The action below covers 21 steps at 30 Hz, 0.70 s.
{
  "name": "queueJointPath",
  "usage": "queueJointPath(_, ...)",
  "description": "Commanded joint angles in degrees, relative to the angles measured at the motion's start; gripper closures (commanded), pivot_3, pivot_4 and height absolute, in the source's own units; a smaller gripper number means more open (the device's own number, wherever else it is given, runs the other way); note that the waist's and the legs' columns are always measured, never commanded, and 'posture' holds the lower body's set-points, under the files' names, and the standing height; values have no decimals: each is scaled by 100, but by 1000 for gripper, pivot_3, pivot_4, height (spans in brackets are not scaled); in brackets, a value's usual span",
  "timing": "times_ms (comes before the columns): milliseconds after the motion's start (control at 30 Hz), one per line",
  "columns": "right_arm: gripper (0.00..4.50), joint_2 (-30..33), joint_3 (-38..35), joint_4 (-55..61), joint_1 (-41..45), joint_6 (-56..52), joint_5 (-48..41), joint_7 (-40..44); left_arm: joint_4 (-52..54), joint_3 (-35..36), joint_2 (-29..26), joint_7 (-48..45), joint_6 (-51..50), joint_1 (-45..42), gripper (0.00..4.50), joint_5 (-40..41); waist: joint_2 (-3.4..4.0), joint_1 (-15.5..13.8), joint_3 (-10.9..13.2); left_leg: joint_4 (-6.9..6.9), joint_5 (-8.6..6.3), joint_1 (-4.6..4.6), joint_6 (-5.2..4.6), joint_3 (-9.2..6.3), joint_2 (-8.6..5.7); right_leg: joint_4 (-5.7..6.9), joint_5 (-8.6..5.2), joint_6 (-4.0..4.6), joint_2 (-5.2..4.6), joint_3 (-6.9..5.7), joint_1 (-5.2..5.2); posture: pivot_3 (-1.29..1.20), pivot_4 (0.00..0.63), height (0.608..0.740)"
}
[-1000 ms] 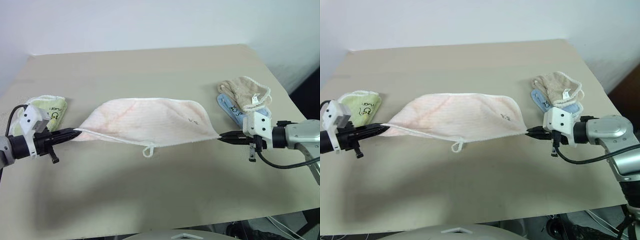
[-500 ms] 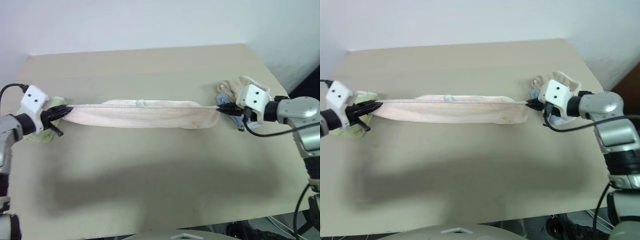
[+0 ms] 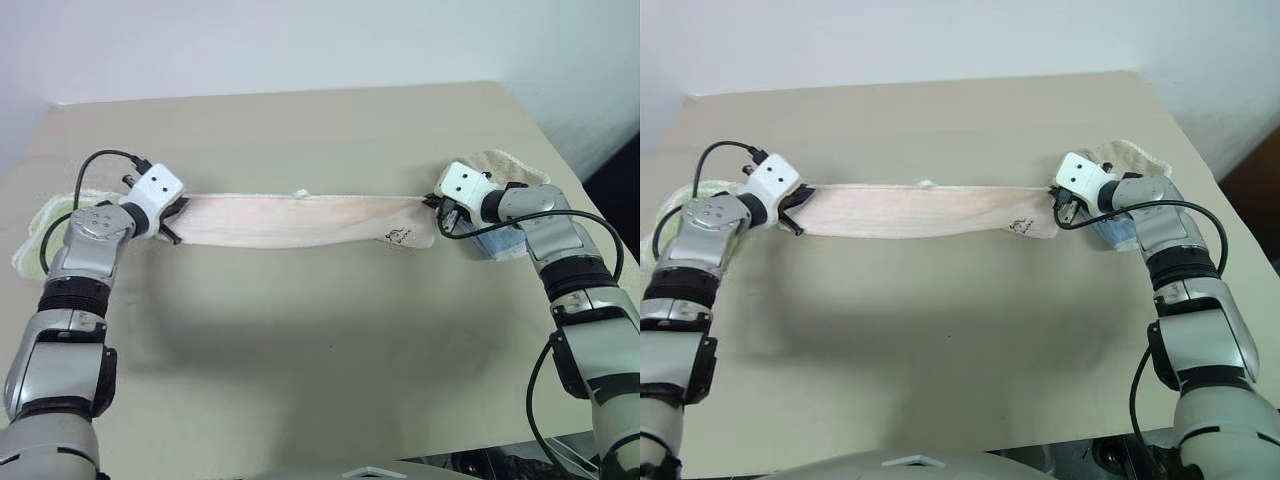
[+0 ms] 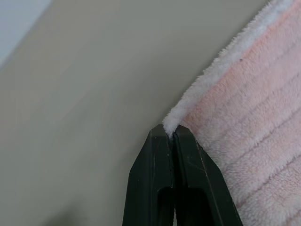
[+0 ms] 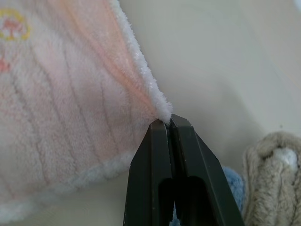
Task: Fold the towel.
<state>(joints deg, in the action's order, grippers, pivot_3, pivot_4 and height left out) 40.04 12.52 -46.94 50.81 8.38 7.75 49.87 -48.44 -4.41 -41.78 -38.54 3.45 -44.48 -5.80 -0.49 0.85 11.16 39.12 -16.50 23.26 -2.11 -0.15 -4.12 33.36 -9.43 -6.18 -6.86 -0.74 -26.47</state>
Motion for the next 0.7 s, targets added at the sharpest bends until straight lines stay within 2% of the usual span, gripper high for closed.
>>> queueJointPath(33,4034,12,-222,-16,57,115,-117,75,-168,134,-14,-179,145,-96,4031,103,0,4,0,2,0,2,0,0,0,1,0,0,0,0,-1,0,150,728)
queueJointPath(133,3222,-25,-310,84,-14,148,-171,-15,-149,204,6,-227,230,-44,3207,148,0,8,0,5,0,0,-1,0,0,2,2,-3,0,0,4,0,150,728)
queueJointPath(433,70,360,-734,882,-415,157,-186,-486,-157,502,-200,427,165,101,100,93,0,0,0,10,3,-1,3,-2,0,14,9,-15,0,3,1,0,150,728)
queueJointPath(567,24,469,-1772,2295,-1030,-1369,-1267,-479,400,1148,-183,496,-162,278,39,711,-1,-12,-1,9,3,0,3,-4,2,13,9,-15,0,3,-1,0,150,728)
queueJointPath(700,24,314,-2487,4116,-2008,-3271,-2354,-529,1118,1324,-159,291,-385,584,39,971,-9,-32,-6,12,-1,-2,-4,-8,4,15,9,-15,-2,4,3,0,150,728)
